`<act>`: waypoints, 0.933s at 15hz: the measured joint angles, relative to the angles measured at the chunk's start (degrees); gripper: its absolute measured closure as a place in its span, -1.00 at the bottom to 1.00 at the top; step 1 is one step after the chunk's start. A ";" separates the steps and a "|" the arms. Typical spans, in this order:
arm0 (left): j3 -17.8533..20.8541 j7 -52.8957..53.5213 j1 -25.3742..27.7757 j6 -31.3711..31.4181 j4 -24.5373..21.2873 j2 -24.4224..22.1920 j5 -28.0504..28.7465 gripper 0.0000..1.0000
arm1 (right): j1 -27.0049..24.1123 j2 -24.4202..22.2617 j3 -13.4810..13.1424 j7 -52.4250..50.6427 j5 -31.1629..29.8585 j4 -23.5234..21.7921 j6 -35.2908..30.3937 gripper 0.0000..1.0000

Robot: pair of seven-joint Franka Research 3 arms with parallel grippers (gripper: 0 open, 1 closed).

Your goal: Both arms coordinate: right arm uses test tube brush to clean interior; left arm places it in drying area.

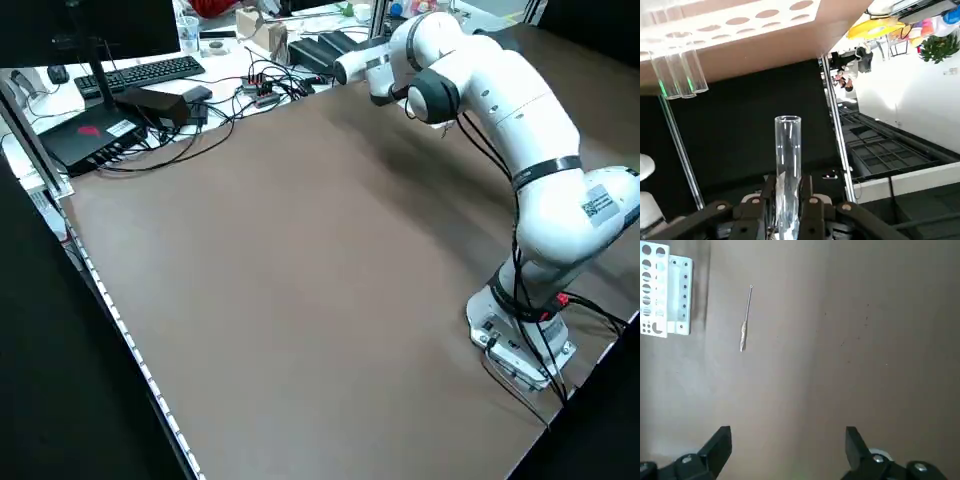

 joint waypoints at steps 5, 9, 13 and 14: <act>1.85 -0.94 0.34 0.13 0.04 1.17 -3.94 0.52 | 0.26 0.00 0.08 0.00 0.00 0.00 -0.03 -1.00; 6.06 -1.10 0.41 0.19 0.06 1.89 -9.39 0.52 | 0.59 0.00 0.11 0.00 0.00 -0.01 -0.08 -1.00; 6.44 -1.05 0.39 2.64 0.12 2.46 -12.61 0.52 | 0.93 0.00 0.13 0.00 0.00 -0.01 -0.09 -1.00; 6.44 -0.73 0.33 3.10 0.19 2.64 -13.92 0.52 | 0.92 0.00 0.12 0.00 0.00 -0.02 -0.10 -1.00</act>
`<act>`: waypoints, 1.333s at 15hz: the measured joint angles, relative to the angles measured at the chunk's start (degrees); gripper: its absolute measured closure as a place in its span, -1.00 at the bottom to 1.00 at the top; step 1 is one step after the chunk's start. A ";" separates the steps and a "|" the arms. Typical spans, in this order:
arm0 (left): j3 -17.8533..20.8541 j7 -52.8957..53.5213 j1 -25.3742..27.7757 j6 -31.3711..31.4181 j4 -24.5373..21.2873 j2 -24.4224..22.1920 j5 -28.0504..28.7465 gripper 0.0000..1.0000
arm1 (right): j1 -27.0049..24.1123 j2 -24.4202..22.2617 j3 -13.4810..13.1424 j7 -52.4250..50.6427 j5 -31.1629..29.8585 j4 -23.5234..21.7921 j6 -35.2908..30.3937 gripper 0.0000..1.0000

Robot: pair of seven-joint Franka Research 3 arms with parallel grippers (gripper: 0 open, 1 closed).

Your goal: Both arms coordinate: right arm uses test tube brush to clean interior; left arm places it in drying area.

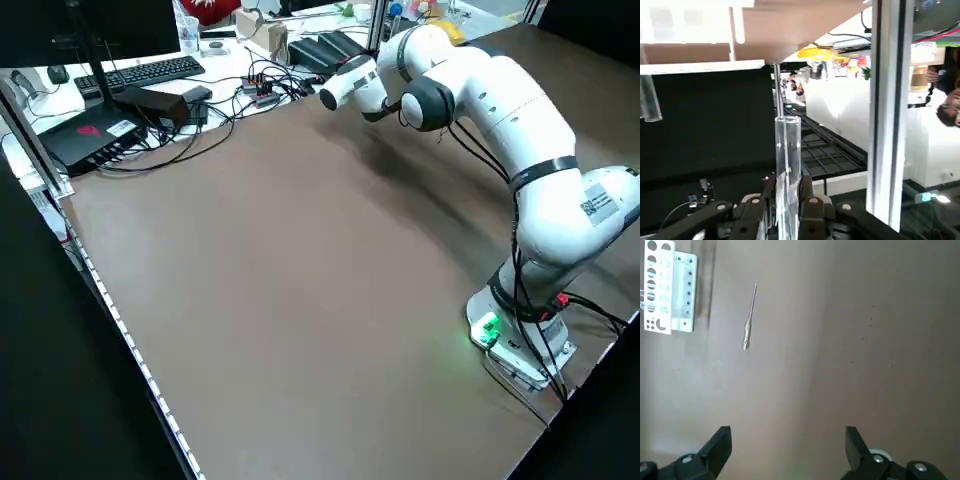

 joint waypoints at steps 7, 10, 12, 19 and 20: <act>0.05 4.58 -0.55 2.90 0.18 2.07 -5.58 0.52 | -0.02 0.00 -0.22 0.00 0.00 -0.13 -0.11 -1.00; 0.04 4.58 -1.25 3.03 0.51 2.06 -5.62 0.52 | -0.03 0.00 -0.26 0.00 0.00 -0.15 -0.19 -1.00; 0.05 4.58 -1.77 3.05 0.61 2.06 -5.63 0.52 | -0.03 0.00 -0.27 0.00 0.00 -0.16 -0.27 -1.00; 3.16 4.57 -4.54 2.71 0.70 2.07 -5.63 0.52 | -0.04 0.00 -0.33 0.00 0.00 -0.19 -0.34 -1.00; 3.35 4.56 -4.75 2.38 0.79 2.07 -5.63 0.52 | -0.04 0.00 -0.33 0.00 0.00 -0.19 -0.35 -1.00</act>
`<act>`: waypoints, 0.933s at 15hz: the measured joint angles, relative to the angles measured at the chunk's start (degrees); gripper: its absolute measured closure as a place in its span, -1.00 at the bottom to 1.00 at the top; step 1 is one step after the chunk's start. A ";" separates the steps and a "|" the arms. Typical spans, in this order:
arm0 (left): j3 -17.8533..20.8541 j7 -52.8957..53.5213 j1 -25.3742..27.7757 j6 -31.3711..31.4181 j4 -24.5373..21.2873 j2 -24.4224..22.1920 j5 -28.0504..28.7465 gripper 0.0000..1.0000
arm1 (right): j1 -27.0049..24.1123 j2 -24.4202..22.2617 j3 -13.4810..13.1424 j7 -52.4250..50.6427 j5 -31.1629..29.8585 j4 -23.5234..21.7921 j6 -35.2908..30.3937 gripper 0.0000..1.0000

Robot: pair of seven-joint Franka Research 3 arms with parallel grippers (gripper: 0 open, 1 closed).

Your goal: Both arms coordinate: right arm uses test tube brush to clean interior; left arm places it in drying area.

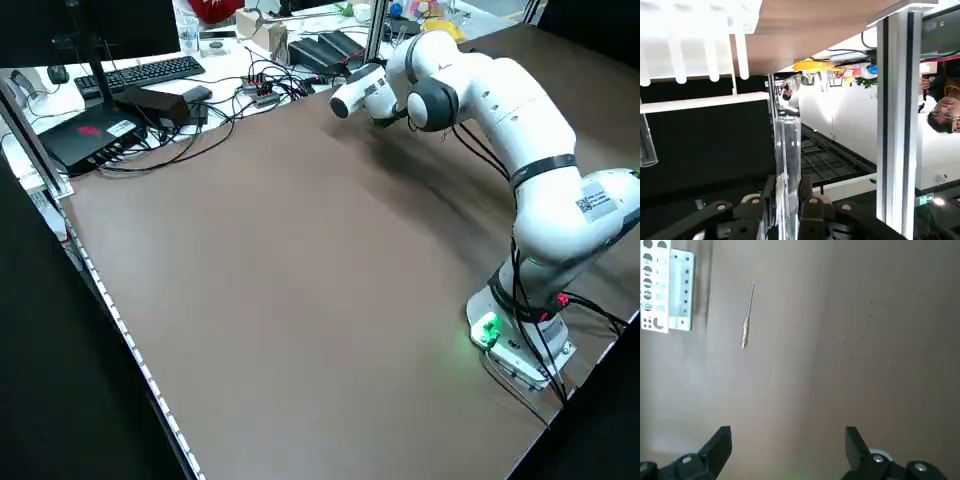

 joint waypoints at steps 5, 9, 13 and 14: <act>0.05 -1.66 -1.08 -1.95 0.19 -0.01 0.00 0.52 | 0.00 0.00 0.01 0.00 0.00 -0.02 -0.01 -1.00; 0.22 -1.77 -3.48 -2.83 0.34 -0.01 0.00 0.52 | 0.00 0.00 0.02 0.00 0.00 -0.10 -0.02 -1.00; 0.53 -1.76 -4.44 -2.84 0.49 -0.01 0.00 0.52 | 0.00 0.00 0.02 0.00 0.00 -0.46 -0.02 -1.00; 0.60 -1.76 -4.45 -2.84 0.52 -0.01 0.00 0.52 | 0.00 0.00 0.02 0.00 0.00 -0.48 -0.02 -1.00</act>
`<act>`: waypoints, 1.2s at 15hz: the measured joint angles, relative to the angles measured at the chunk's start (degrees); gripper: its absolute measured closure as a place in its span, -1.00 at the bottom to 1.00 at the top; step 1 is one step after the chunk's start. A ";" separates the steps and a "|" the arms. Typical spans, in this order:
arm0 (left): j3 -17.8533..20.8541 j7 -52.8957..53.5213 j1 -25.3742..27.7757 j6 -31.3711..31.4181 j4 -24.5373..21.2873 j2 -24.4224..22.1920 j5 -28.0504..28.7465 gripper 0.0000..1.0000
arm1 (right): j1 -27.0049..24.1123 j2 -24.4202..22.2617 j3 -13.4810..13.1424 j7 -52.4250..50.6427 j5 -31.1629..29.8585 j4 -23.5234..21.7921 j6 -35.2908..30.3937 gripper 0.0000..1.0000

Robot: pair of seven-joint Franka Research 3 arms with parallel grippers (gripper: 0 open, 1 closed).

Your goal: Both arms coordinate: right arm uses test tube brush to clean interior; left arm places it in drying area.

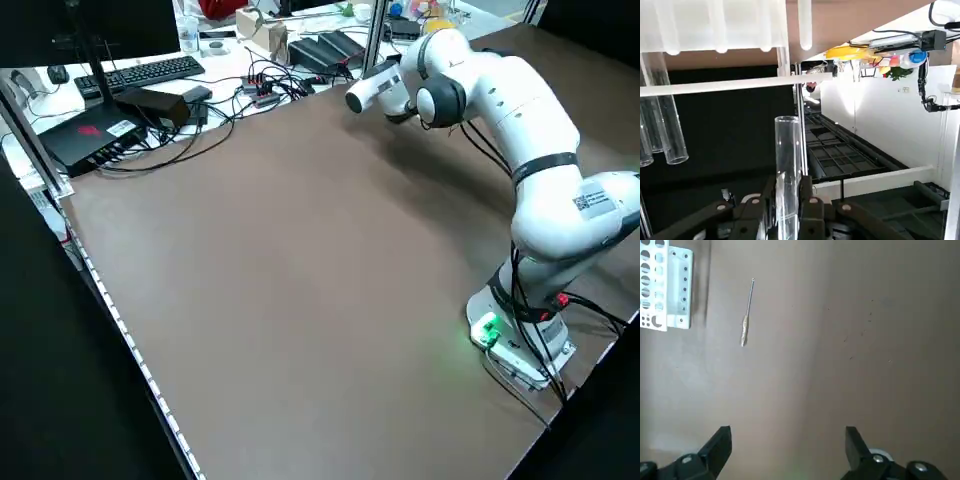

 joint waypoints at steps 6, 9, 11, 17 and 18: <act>0.75 1.16 -0.13 -2.13 0.02 0.02 0.00 0.52 | 0.00 0.00 0.05 0.00 0.00 -0.03 0.00 -1.00; 0.85 1.26 -0.81 -2.25 0.00 0.09 0.00 0.52 | 0.03 0.00 0.09 0.00 0.00 -0.03 0.01 -1.00; 0.95 1.29 -1.04 -2.41 0.00 0.09 0.00 0.52 | 0.03 0.00 0.09 0.00 0.00 -0.03 0.01 -1.00; 3.02 3.63 -3.04 -3.13 -0.25 1.05 0.00 0.52 | 0.03 0.00 0.10 0.00 0.00 -0.04 0.01 -1.00; 2.94 4.47 -3.51 -3.63 -0.16 1.43 -0.28 0.52 | 0.03 0.00 0.10 0.00 0.00 -0.05 0.01 -1.00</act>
